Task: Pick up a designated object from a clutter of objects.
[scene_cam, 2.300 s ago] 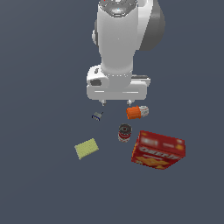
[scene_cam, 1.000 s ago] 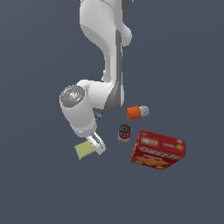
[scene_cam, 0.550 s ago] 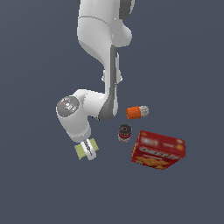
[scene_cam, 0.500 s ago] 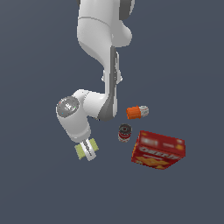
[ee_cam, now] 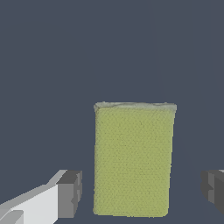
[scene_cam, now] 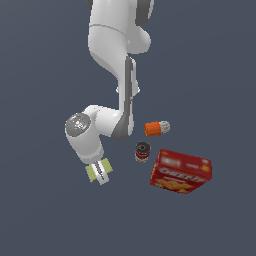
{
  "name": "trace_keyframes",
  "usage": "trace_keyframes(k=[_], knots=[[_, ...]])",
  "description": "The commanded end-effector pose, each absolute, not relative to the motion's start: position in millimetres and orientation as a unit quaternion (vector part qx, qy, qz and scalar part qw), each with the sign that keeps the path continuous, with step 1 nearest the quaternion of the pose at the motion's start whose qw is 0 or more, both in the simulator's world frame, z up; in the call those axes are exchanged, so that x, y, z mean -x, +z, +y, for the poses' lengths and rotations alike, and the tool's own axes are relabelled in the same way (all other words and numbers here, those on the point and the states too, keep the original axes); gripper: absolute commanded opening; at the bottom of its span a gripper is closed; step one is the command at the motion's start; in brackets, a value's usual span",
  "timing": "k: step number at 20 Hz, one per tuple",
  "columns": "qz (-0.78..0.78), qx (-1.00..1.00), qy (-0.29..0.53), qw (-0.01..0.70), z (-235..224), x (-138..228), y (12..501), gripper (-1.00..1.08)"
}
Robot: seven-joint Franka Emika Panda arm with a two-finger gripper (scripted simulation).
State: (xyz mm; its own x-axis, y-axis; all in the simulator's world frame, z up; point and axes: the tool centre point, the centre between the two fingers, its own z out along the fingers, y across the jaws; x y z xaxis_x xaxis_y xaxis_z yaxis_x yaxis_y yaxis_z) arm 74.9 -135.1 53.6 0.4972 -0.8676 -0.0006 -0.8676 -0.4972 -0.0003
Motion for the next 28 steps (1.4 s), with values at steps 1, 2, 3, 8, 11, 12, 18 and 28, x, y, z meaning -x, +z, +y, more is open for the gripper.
trace_keyframes(k=[1, 2, 3, 8, 11, 12, 18, 28], knots=[[0.502, 0.865, 0.001, 0.000, -135, -74, 44, 1.00], [0.502, 0.865, 0.000, 0.000, -135, -74, 39, 1.00], [0.503, 0.865, 0.000, 0.000, -135, -74, 34, 1.00], [0.503, 0.864, 0.000, 0.000, -135, -74, 14, 1.00], [0.503, 0.864, 0.000, 0.000, -136, -75, 10, 1.00], [0.503, 0.864, 0.000, 0.000, -136, -75, 10, 1.00], [0.503, 0.864, 0.000, 0.000, -136, -75, 10, -1.00], [0.503, 0.864, -0.001, 0.001, -131, -75, 18, -1.00]])
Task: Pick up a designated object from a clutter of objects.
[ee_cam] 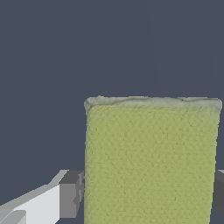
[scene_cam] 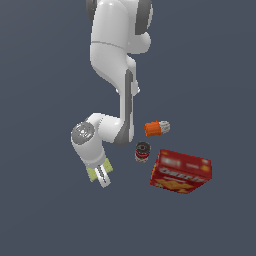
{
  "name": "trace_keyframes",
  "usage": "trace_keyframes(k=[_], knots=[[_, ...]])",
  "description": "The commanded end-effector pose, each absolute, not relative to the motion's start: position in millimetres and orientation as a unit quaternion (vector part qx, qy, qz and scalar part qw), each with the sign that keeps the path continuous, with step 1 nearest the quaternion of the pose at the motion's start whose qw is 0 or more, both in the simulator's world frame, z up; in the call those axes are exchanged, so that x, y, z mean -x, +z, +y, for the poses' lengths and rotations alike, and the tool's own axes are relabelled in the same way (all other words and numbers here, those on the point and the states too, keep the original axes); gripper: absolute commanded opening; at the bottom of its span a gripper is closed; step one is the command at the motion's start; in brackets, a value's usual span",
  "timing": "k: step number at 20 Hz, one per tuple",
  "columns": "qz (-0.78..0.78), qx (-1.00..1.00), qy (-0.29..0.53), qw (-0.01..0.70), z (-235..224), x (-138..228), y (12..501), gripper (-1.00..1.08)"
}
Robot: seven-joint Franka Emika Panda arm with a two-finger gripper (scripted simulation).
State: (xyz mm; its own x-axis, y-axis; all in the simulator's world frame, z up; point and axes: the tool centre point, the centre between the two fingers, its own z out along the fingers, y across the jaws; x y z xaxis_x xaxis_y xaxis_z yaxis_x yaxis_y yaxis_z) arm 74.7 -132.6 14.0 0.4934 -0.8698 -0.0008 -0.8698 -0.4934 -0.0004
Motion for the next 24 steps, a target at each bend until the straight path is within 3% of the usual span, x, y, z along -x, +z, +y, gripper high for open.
trace_keyframes(k=[1, 11, 24], knots=[[0.503, 0.864, -0.001, 0.001, -129, -75, 20, -1.00], [0.503, 0.864, 0.000, 0.001, -93, -72, 78, -1.00], [0.504, 0.864, -0.001, 0.000, -8, -65, 216, -1.00]])
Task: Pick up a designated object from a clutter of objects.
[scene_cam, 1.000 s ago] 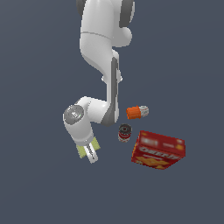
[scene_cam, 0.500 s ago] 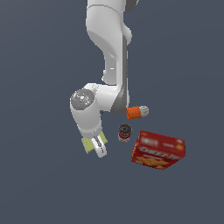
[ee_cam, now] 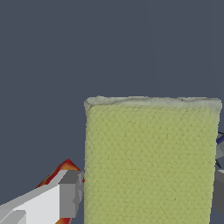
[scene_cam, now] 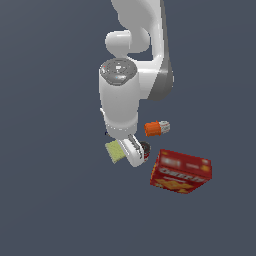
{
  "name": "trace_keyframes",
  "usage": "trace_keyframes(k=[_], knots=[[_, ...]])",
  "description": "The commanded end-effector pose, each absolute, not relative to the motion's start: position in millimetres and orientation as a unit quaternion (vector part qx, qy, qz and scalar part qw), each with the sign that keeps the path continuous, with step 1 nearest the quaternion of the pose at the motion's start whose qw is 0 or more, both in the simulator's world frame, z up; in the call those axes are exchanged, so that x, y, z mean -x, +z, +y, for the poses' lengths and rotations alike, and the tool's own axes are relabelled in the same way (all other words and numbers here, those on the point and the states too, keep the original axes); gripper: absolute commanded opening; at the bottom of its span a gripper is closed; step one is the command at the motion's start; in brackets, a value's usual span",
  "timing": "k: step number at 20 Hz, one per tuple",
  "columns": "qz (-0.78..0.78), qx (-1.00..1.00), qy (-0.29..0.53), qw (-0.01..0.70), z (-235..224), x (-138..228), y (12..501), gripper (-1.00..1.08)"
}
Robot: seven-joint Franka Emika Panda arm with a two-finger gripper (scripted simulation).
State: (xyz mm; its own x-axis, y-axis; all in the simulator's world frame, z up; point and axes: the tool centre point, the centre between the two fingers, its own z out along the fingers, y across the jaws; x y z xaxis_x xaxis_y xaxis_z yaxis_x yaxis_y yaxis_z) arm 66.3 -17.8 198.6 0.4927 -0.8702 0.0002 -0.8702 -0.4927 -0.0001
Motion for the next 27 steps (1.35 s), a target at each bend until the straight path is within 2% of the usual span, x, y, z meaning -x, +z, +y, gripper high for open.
trace_keyframes(k=[1, 14, 20, 27], knots=[[-0.504, -0.864, 0.001, 0.000, -1, -65, 227, -1.00], [-0.504, -0.864, 0.001, 0.001, 72, -64, 345, -1.00], [-0.504, -0.864, 0.000, 0.000, 88, -66, 369, -1.00], [-0.503, -0.864, 0.000, 0.000, 91, -67, 374, -1.00]])
